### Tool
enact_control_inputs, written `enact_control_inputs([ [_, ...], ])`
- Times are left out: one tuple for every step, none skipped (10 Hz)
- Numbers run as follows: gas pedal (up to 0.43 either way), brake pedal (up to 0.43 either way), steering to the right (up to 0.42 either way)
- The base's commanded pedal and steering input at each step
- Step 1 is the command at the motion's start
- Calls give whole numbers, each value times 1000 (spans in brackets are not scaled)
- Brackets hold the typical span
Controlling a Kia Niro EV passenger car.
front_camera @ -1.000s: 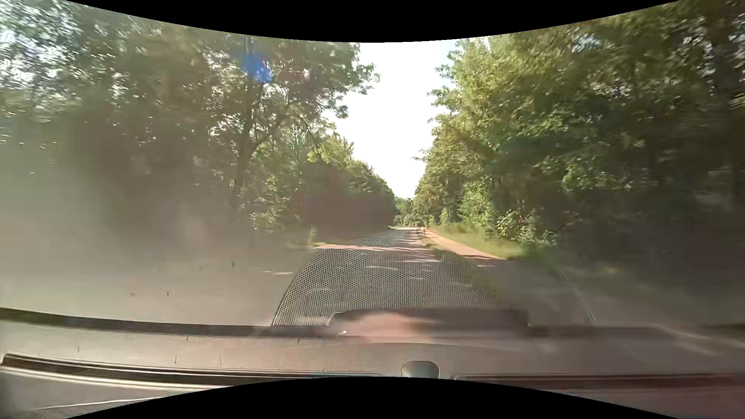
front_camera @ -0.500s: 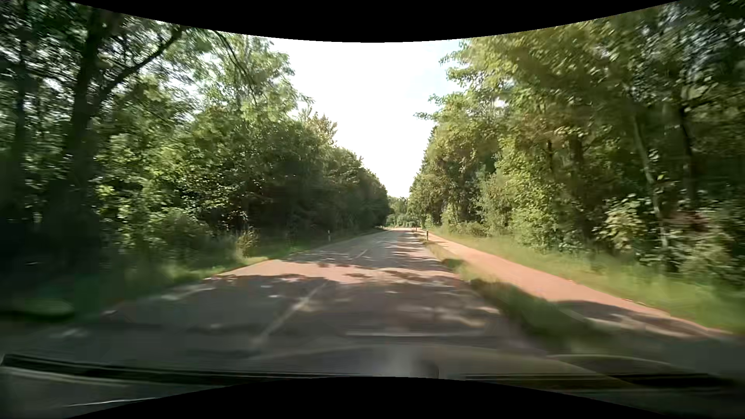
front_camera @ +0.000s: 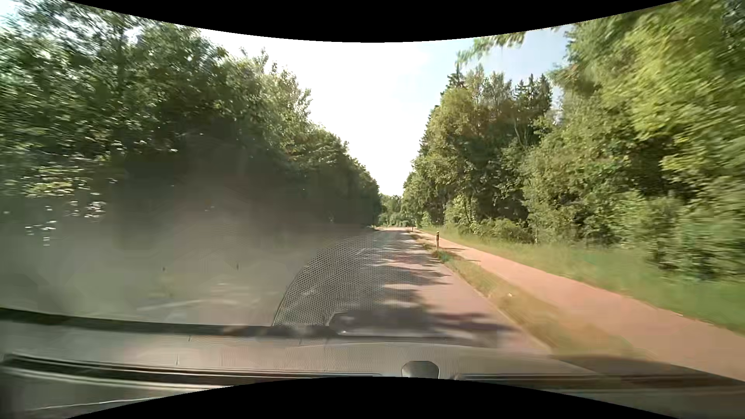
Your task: Follow the waypoints while adhering to traffic rules and regulations
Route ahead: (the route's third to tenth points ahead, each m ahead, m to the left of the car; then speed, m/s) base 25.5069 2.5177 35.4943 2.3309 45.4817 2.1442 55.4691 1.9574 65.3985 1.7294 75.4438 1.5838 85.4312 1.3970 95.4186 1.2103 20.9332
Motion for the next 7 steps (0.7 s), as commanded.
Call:
enact_control_inputs([
  [110, 6, 8],
  [110, 6, 6],
  [110, 6, 5],
  [110, 6, 3],
  [110, 6, 3],
  [110, 6, 2],
  [110, 6, 2],
])
